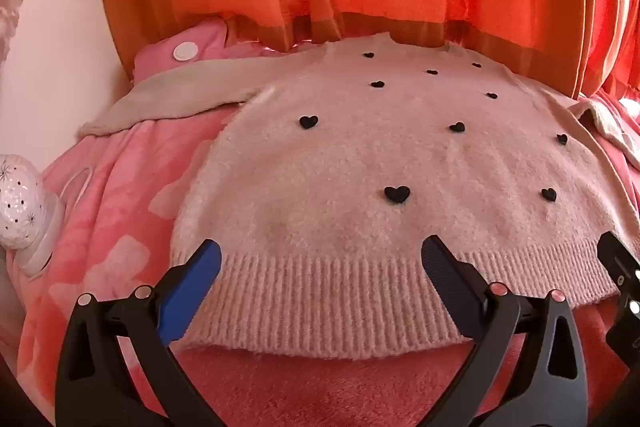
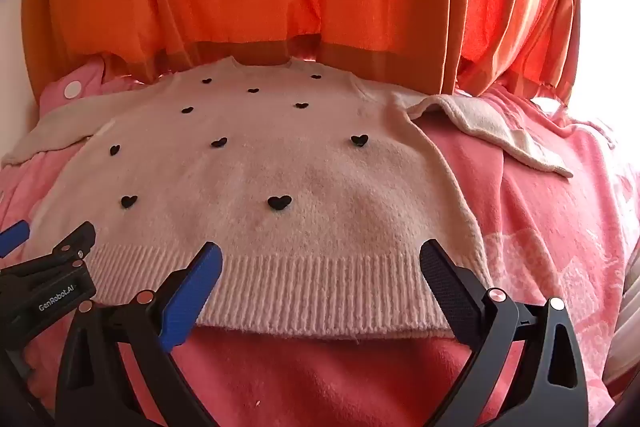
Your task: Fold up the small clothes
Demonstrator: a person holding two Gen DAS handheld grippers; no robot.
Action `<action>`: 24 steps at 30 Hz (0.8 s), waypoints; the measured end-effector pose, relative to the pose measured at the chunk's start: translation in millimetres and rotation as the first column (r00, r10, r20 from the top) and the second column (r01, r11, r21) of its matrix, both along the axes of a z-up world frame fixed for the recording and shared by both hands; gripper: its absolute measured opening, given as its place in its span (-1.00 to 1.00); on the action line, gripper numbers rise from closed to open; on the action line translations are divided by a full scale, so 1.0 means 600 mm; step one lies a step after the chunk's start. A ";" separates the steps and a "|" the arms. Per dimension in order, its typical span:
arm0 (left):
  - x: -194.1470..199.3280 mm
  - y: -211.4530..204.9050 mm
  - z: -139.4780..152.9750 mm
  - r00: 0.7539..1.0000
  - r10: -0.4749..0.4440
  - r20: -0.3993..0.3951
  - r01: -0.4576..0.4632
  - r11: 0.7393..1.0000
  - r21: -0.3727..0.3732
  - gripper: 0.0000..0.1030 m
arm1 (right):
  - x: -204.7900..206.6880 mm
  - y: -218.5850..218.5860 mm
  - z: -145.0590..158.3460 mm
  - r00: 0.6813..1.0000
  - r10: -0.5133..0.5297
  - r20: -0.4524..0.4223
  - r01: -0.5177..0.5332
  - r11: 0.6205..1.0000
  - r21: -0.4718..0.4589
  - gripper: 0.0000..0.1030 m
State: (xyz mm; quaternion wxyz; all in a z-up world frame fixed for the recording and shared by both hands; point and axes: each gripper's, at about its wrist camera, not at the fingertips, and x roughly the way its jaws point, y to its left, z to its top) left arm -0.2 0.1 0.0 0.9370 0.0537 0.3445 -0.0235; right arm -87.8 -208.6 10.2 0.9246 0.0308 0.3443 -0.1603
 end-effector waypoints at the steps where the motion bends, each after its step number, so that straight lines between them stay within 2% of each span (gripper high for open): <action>1: -0.001 -0.001 0.000 1.000 -0.002 0.000 0.002 1.000 0.006 0.90 | 0.001 -0.001 0.000 1.000 -0.001 -0.012 0.001 1.000 0.018 0.89; 3: -0.003 -0.002 -0.001 1.000 -0.007 0.001 0.007 1.000 0.016 0.90 | 0.002 0.000 0.002 1.000 0.001 -0.011 -0.001 1.000 0.017 0.89; 5: -0.002 0.021 -0.006 1.000 -0.006 0.002 0.006 1.000 -0.025 0.90 | -0.003 -0.001 0.001 1.000 0.001 -0.013 0.000 1.000 0.022 0.89; 8: -0.004 0.004 -0.002 1.000 0.010 -0.012 -0.010 1.000 -0.003 0.90 | -0.002 -0.005 -0.005 1.000 -0.003 -0.017 0.004 0.999 0.033 0.89; 24: 0.003 -0.001 -0.003 1.000 0.002 -0.020 -0.002 1.000 0.008 0.90 | 0.000 -0.003 -0.005 1.000 -0.010 -0.021 0.011 0.999 0.051 0.89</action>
